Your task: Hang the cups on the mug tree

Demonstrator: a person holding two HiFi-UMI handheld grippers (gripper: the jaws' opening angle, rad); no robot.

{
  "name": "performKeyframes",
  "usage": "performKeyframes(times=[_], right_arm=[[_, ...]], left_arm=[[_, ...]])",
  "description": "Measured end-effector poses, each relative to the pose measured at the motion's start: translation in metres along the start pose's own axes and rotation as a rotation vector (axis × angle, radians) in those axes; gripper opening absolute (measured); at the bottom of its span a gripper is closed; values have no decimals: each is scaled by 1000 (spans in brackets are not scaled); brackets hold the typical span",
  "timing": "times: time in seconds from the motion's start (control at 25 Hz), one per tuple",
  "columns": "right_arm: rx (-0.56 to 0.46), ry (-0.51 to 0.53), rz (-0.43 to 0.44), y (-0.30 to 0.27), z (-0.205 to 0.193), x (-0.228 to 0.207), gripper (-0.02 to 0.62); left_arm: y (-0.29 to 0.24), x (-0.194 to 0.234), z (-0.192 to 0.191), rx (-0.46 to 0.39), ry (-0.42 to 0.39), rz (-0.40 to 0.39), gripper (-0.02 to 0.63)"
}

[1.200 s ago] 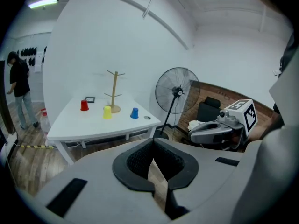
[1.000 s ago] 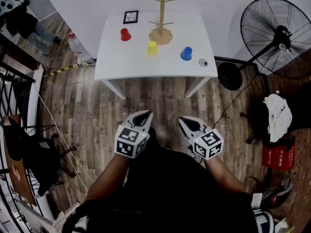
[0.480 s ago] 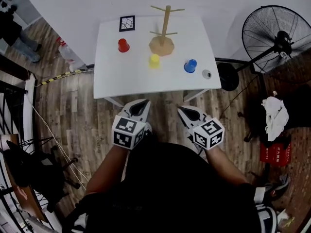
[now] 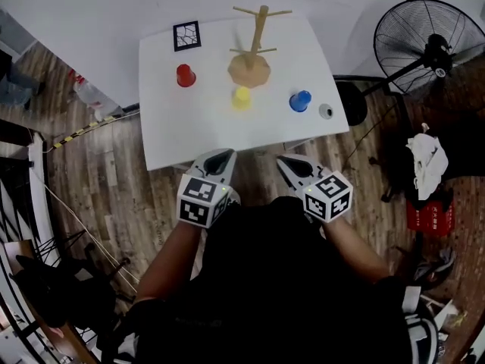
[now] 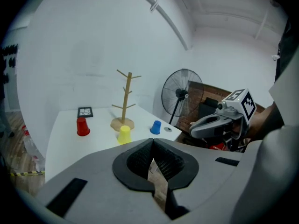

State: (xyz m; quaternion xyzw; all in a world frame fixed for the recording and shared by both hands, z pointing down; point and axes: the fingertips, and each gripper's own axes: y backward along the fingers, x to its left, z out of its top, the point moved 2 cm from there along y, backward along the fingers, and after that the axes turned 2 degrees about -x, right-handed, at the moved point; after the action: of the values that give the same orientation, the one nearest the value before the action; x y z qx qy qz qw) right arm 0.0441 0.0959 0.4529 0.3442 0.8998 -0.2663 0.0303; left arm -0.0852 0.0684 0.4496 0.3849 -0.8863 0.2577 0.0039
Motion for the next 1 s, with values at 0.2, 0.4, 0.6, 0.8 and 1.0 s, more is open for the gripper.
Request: performKeyframes(times=[0.2, 0.4, 0.6, 0.8, 1.0], right_arm=[[5, -11, -22, -11, 5, -10, 8], [3, -25, -34, -18, 8, -30, 8], [2, 42, -41, -29, 22, -55, 8], [-3, 133, -24, -43, 48, -88, 8], [45, 236, -58, -53, 55, -139, 8]], left_arm=[[-7, 18, -2, 15, 14, 1, 15], [-25, 23, 2, 34, 15, -7, 15], [-41, 29, 16, 41, 2, 15, 15], [-63, 42, 37, 56, 8, 67, 15], [-96, 56, 52, 82, 14, 122, 15]])
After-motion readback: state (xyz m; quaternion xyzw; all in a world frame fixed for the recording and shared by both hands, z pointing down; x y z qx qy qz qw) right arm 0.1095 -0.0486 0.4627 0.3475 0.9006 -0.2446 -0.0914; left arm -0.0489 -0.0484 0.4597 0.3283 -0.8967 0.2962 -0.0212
